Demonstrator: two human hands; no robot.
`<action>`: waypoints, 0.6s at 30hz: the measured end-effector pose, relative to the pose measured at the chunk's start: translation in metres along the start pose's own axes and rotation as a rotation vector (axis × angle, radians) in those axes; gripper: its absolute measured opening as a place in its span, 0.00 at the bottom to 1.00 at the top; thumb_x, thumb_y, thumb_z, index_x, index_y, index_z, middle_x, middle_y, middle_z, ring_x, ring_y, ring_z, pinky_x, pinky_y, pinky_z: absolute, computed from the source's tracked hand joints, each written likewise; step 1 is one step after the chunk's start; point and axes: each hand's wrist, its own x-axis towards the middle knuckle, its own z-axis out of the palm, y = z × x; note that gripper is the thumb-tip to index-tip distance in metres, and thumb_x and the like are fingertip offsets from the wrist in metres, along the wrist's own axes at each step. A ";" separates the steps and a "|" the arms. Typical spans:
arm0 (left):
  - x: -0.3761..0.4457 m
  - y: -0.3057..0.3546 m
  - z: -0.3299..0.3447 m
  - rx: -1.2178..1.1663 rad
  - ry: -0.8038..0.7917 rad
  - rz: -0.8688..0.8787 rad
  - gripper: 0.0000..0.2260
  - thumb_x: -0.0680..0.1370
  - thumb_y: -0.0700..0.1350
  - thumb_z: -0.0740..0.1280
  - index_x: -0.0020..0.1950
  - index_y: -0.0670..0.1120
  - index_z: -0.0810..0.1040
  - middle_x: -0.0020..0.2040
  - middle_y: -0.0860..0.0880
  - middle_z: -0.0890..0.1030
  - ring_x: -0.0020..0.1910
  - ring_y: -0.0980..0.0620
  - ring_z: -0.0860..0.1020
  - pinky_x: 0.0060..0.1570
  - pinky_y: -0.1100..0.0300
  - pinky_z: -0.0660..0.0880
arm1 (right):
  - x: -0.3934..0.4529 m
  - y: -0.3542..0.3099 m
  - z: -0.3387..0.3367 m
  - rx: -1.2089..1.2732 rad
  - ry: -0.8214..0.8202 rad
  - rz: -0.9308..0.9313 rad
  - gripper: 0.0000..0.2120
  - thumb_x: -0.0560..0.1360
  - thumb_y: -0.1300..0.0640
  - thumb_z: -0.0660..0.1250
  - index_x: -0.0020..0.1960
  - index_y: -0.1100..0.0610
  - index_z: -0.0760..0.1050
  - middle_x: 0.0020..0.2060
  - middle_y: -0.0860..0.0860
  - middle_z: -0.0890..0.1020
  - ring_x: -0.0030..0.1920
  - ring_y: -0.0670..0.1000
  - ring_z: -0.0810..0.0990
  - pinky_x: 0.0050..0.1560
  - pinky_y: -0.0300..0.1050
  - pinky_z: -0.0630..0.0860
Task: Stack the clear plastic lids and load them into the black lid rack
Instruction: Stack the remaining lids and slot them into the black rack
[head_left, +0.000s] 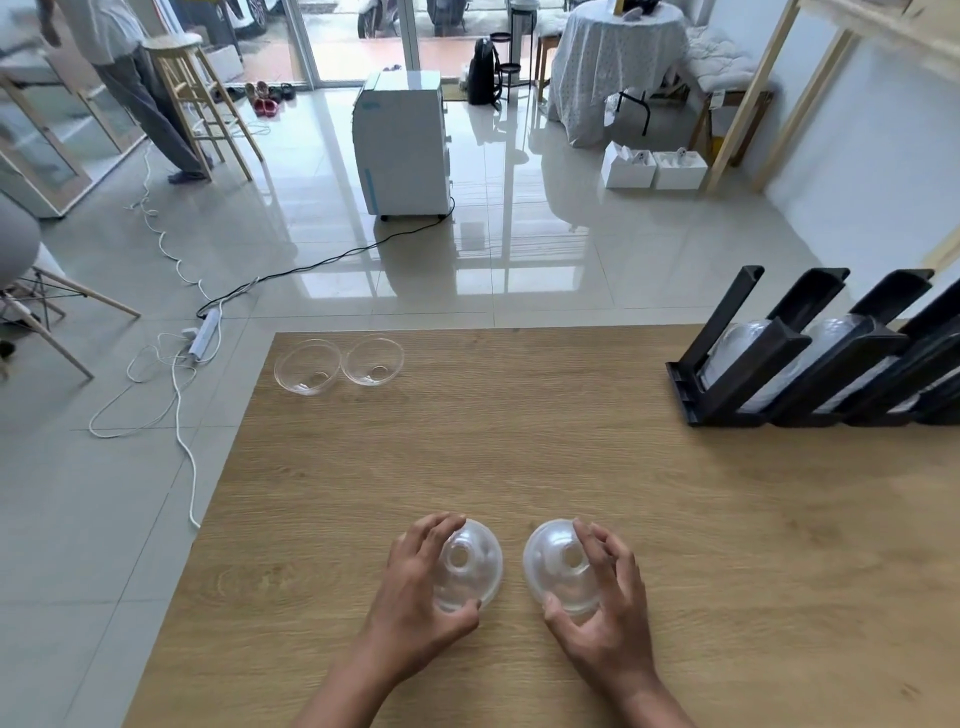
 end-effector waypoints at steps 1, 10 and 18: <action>0.000 0.000 0.000 -0.001 -0.001 -0.002 0.38 0.65 0.56 0.75 0.75 0.57 0.68 0.72 0.60 0.67 0.69 0.56 0.67 0.68 0.68 0.62 | 0.000 -0.001 0.000 0.005 -0.002 0.005 0.41 0.63 0.44 0.74 0.76 0.49 0.71 0.70 0.51 0.72 0.67 0.54 0.75 0.61 0.64 0.77; -0.002 -0.004 -0.003 -0.067 -0.004 0.001 0.43 0.68 0.59 0.74 0.80 0.59 0.60 0.77 0.61 0.61 0.77 0.58 0.60 0.73 0.60 0.63 | 0.083 -0.038 -0.029 0.124 0.057 0.021 0.31 0.70 0.39 0.71 0.71 0.48 0.72 0.64 0.47 0.73 0.63 0.53 0.75 0.62 0.61 0.75; -0.015 -0.020 -0.013 -0.154 0.004 -0.048 0.50 0.67 0.64 0.77 0.81 0.58 0.54 0.79 0.61 0.57 0.79 0.60 0.56 0.75 0.62 0.60 | 0.231 -0.126 0.048 -0.322 -0.528 -0.204 0.45 0.70 0.32 0.73 0.80 0.45 0.60 0.78 0.51 0.64 0.76 0.56 0.65 0.74 0.64 0.66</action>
